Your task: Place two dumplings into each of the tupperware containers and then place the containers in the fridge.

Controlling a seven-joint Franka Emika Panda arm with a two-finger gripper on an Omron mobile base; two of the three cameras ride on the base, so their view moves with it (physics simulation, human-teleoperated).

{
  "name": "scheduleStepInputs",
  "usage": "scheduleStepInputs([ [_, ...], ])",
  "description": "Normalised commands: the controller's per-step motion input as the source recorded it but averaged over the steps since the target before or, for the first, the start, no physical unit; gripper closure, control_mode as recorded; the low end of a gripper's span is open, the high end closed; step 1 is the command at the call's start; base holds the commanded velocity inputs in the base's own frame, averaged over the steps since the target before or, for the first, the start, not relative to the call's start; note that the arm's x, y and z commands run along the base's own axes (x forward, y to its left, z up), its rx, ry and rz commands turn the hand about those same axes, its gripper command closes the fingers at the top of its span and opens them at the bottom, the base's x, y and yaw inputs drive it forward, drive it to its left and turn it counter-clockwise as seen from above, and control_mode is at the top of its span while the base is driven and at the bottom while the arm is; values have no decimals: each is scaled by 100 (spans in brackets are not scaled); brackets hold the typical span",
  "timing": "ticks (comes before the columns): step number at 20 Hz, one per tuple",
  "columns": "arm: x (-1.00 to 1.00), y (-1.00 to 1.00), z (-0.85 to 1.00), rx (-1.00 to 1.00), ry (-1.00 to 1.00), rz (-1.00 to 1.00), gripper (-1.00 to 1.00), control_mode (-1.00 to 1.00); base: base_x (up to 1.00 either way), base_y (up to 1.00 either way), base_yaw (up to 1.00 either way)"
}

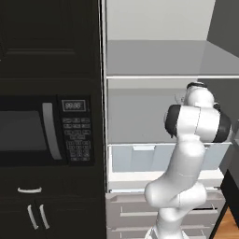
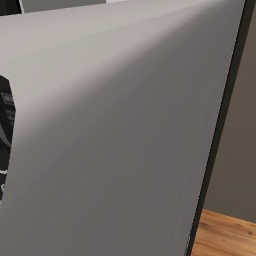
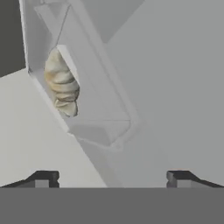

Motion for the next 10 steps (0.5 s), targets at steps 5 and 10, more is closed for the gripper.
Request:
scheduleStepInputs([
  [5, -90, 86, 82, -43, -7, 0, -100, -100, 0, 0, 0],
  [10, -100, 83, 75, -59, 2, 13, -100, -100, 0, 0, 0],
])
